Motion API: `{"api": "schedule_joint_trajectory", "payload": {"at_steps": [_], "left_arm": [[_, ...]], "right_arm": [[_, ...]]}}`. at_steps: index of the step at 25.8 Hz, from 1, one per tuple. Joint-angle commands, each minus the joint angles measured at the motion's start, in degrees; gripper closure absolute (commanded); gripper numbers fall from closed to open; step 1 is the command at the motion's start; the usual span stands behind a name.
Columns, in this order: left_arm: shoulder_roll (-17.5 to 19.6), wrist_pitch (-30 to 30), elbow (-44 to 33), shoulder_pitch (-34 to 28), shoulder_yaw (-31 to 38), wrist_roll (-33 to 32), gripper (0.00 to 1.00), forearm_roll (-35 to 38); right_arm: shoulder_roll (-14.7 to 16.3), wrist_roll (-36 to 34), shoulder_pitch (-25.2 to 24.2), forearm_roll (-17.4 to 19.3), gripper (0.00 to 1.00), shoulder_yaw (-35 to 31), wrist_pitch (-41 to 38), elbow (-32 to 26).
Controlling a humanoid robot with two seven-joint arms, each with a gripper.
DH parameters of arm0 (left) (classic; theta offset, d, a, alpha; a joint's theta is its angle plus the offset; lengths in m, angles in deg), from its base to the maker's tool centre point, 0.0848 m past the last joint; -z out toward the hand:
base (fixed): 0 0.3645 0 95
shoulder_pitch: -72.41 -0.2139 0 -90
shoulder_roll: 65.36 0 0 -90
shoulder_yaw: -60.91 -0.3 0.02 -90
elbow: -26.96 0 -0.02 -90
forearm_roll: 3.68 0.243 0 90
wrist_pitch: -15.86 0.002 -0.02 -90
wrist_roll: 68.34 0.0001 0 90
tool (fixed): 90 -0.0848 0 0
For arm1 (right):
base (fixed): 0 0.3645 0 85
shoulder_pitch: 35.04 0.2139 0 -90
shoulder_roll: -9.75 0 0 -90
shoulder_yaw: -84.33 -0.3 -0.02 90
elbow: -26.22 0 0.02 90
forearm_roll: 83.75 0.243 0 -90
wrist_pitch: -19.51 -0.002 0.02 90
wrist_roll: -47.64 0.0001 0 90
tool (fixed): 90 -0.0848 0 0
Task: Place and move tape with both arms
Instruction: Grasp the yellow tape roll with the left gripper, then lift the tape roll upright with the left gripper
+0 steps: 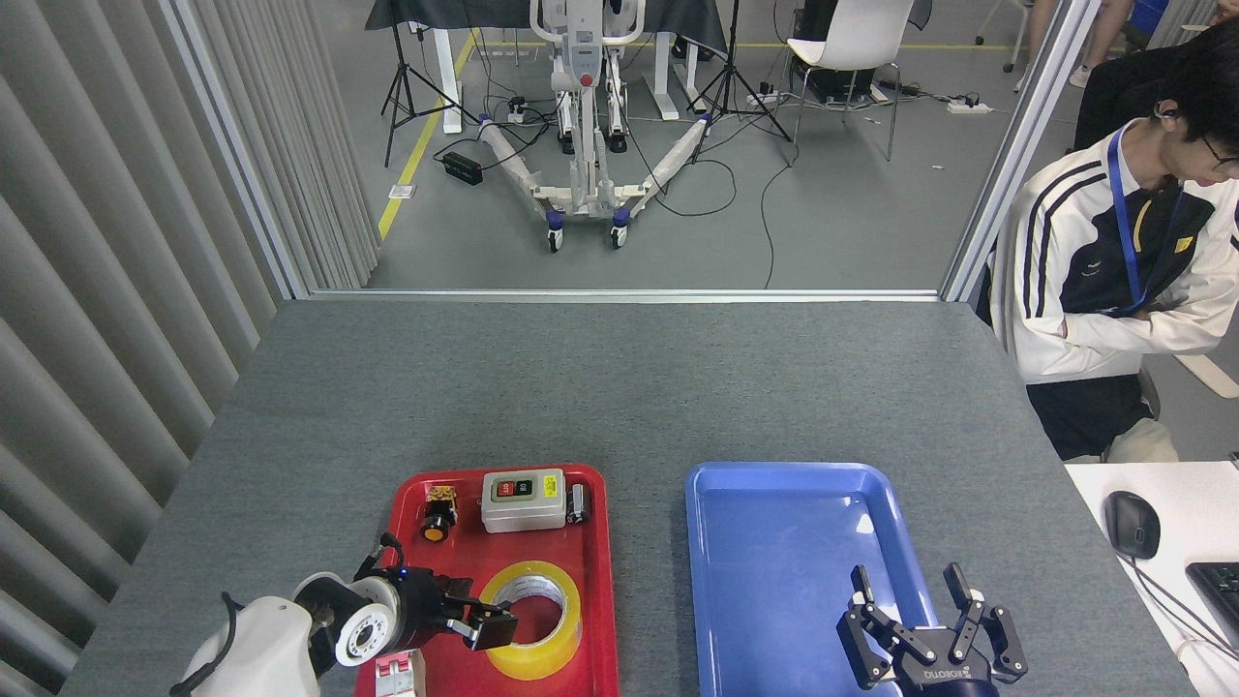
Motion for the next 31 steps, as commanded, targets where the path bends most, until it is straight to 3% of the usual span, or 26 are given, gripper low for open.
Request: {"api": "schedule_joint_trajectory", "payload": {"at_steps": [1, 6, 9, 17, 20, 22, 25, 28, 31], "left_arm": [[0.0, -0.4, 0.2, 0.5, -0.5, -0.6, 0.36, 0.1], [0.0, -0.6, 0.3, 0.9, -0.5, -4.4, 0.75, 0.1], [-0.2, -1.8, 0.5, 1.3, -0.5, -4.8, 0.86, 0.1], [-0.7, -7.8, -0.4, 3.0, 0.6, -3.6, 0.94, 0.0], [-1.5, -14.5, -1.6, 2.7, 7.7, -0.4, 0.96, -0.9], [-4.3, -22.5, -2.3, 0.8, 15.6, 3.7, 0.96, -2.4], [-12.6, -36.4, -0.9, -3.9, 28.0, 11.8, 0.97, -6.2], [-22.0, -37.0, 3.9, -6.3, 36.7, 14.5, 0.97, -7.3], [-25.1, -37.0, 7.7, -7.0, 37.5, 14.9, 0.98, -7.2]], "right_arm": [[0.0, 0.0, 0.0, 0.0, 0.00, 0.0, 0.0, 0.0], [0.1, 0.0, 0.0, 0.0, 0.00, 0.0, 0.0, 0.0], [0.1, 0.1, 0.0, -0.1, 0.00, 0.0, 0.0, 0.0], [0.1, 0.0, 0.0, -0.7, 0.00, 0.0, -0.1, 0.0], [0.1, 0.0, 0.0, -0.7, 0.00, 0.0, -0.2, 0.0], [0.3, -0.1, 0.0, -0.8, 0.00, 0.0, -0.4, 0.0], [0.6, -0.1, 0.0, -1.1, 0.00, 0.3, -2.0, 0.0], [1.1, -0.7, 0.1, -1.9, 0.00, 0.4, -10.6, 0.0], [2.4, -3.8, 0.0, -2.7, 0.00, -0.2, -24.7, -0.1]]}}
